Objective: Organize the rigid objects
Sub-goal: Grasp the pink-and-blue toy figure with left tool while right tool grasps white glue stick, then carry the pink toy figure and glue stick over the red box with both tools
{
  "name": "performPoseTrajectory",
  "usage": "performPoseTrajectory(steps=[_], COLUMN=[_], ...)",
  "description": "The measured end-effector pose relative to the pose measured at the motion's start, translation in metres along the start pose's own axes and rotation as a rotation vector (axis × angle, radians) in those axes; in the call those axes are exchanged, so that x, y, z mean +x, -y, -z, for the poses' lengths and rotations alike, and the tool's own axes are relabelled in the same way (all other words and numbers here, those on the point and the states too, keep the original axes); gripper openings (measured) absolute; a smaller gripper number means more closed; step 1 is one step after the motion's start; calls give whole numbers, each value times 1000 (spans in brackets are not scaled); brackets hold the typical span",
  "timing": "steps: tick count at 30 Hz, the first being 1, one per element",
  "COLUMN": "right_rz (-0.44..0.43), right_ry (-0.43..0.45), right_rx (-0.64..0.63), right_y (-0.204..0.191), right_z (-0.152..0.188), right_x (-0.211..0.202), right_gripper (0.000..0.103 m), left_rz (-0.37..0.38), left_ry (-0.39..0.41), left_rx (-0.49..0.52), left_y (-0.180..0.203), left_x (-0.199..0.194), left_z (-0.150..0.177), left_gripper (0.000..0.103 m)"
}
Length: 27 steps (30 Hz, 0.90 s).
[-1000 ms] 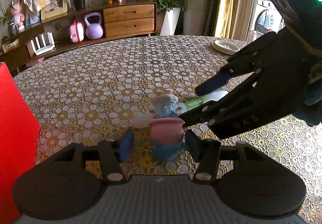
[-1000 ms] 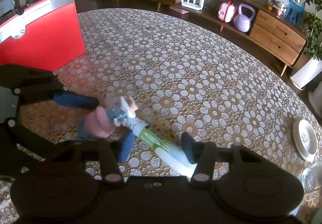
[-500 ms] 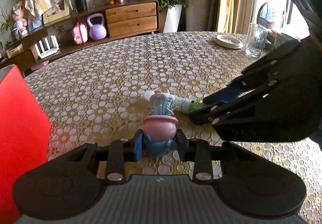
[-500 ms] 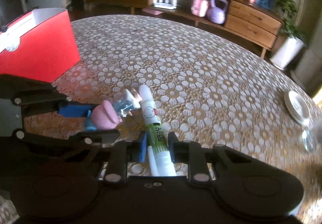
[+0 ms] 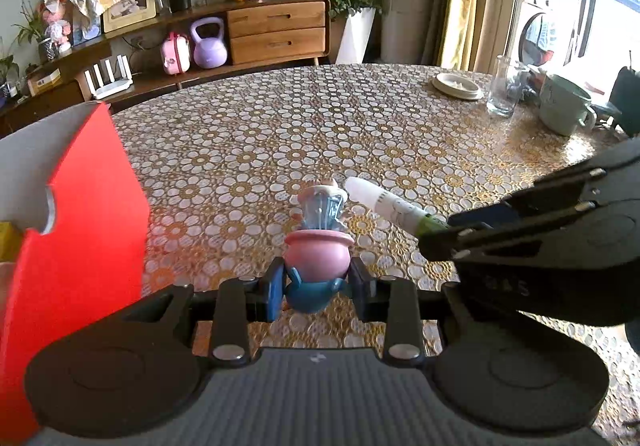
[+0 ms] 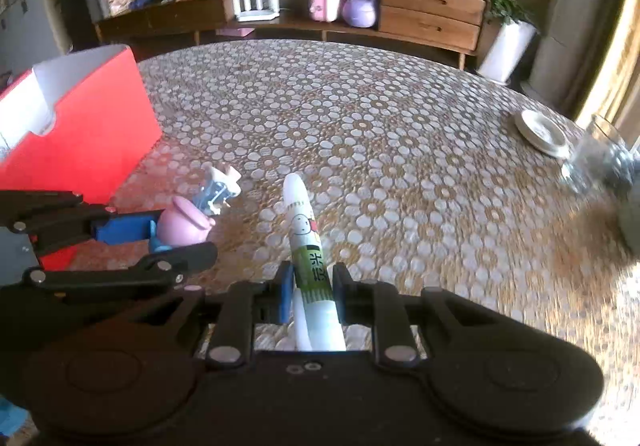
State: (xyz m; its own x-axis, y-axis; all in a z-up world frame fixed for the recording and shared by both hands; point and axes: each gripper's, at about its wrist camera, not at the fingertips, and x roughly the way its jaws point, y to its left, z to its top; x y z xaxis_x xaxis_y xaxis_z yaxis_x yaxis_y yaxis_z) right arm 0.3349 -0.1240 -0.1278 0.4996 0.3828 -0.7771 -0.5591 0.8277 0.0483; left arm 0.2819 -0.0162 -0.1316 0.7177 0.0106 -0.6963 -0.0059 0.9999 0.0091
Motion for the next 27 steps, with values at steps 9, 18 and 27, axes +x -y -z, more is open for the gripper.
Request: performPoseTrajectory(steps=[9, 18, 27], right_rz=[-24, -34, -47], right_ry=[44, 114, 154], right_rx=[102, 120, 74], right_y=[-27, -61, -103], right_z=[19, 19, 8], right_x=[-56, -116, -148], right_gripper=[20, 20, 20], left_rz=[34, 45, 16], left_ry=[-3, 7, 20], left_rx=[-25, -30, -39], left_y=[-7, -22, -52], left_x=[-44, -104, -154], left_z=[10, 14, 8], left_gripper=[33, 33, 33])
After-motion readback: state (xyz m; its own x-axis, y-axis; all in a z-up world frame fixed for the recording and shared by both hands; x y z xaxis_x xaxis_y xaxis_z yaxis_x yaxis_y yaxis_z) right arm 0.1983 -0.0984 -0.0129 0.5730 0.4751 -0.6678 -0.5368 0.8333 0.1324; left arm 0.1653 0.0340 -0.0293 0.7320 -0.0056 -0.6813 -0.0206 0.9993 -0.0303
